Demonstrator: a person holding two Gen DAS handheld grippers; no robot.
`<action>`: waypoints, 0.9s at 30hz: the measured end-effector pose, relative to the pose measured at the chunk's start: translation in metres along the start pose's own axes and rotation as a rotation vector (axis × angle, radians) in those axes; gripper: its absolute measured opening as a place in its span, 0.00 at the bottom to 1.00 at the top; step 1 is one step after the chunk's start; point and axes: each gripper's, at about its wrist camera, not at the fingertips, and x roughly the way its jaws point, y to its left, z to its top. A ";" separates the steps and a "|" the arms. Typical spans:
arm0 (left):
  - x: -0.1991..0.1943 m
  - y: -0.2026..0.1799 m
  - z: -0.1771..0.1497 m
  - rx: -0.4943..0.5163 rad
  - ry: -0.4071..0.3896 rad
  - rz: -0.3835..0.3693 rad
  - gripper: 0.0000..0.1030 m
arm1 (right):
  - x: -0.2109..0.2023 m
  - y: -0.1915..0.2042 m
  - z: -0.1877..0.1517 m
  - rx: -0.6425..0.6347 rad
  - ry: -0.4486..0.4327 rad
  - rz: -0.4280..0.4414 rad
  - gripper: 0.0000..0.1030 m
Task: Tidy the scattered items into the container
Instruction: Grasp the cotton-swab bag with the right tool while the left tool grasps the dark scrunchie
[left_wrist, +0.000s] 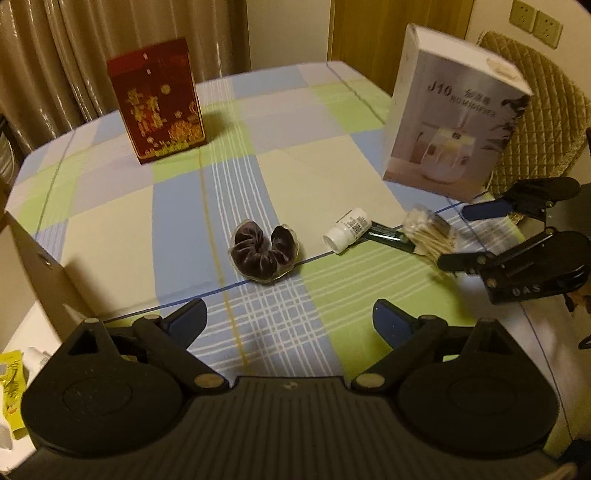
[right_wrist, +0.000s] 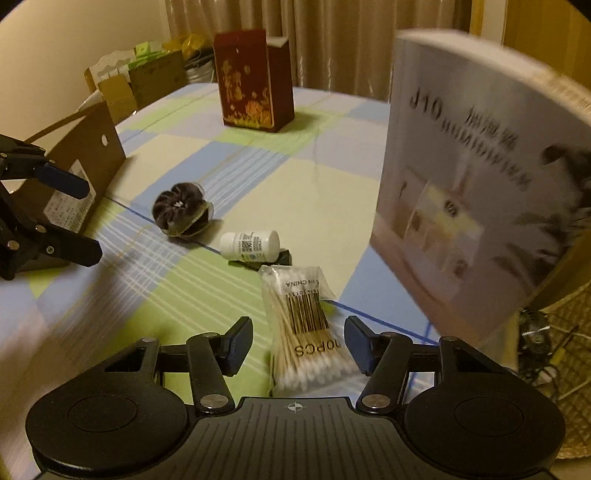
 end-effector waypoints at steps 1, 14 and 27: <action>0.006 0.001 0.002 -0.002 0.010 -0.003 0.92 | 0.005 -0.002 0.000 -0.001 0.008 0.004 0.61; 0.066 0.011 0.025 -0.046 0.061 0.001 0.92 | -0.020 -0.050 -0.013 0.333 -0.029 0.008 0.26; 0.106 0.001 0.050 -0.030 0.097 0.161 0.46 | -0.029 -0.054 -0.024 0.407 -0.001 0.011 0.26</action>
